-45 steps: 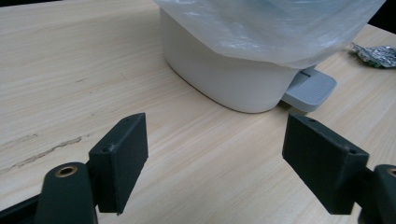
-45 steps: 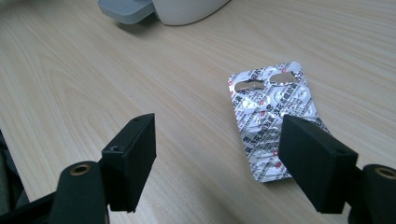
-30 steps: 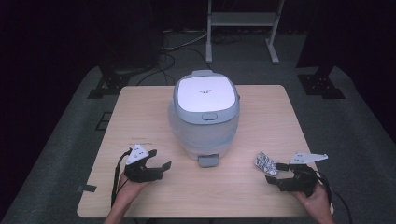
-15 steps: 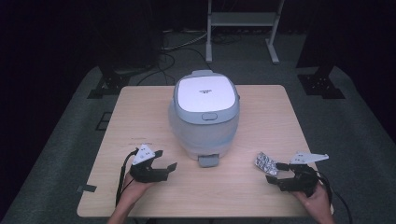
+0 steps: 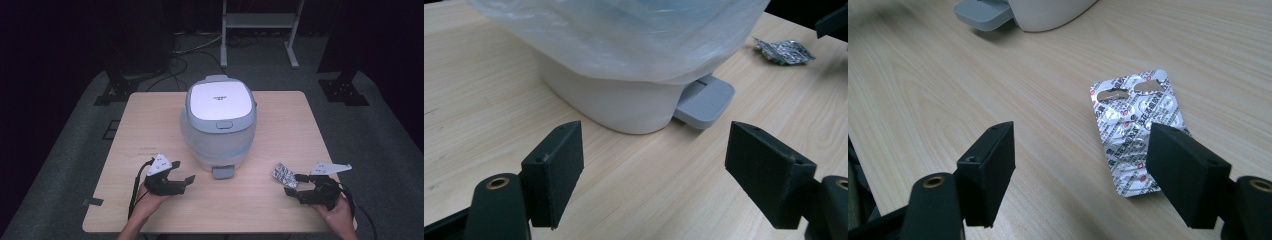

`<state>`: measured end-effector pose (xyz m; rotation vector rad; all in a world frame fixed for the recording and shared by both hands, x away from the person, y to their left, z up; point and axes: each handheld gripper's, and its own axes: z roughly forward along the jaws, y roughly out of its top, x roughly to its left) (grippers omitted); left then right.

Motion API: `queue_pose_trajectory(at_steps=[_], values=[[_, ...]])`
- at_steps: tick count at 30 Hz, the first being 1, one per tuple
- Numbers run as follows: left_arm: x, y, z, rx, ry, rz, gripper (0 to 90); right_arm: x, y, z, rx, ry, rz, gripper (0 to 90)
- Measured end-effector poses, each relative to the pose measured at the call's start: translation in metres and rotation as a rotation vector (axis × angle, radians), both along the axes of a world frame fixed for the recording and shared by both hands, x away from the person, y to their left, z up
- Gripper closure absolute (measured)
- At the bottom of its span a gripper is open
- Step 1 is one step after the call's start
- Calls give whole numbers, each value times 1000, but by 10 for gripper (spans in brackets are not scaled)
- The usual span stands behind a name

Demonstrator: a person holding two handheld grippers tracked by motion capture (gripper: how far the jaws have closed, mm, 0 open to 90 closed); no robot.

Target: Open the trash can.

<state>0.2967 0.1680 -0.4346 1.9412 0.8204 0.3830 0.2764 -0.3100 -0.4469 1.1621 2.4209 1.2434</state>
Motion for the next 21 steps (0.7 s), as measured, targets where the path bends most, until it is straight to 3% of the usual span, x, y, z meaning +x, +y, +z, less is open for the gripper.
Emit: queue_pose_trajectory(at_steps=[21], values=[[2,-22,3,11,9,-74,305,0,0,2,7,-6,1,263]])
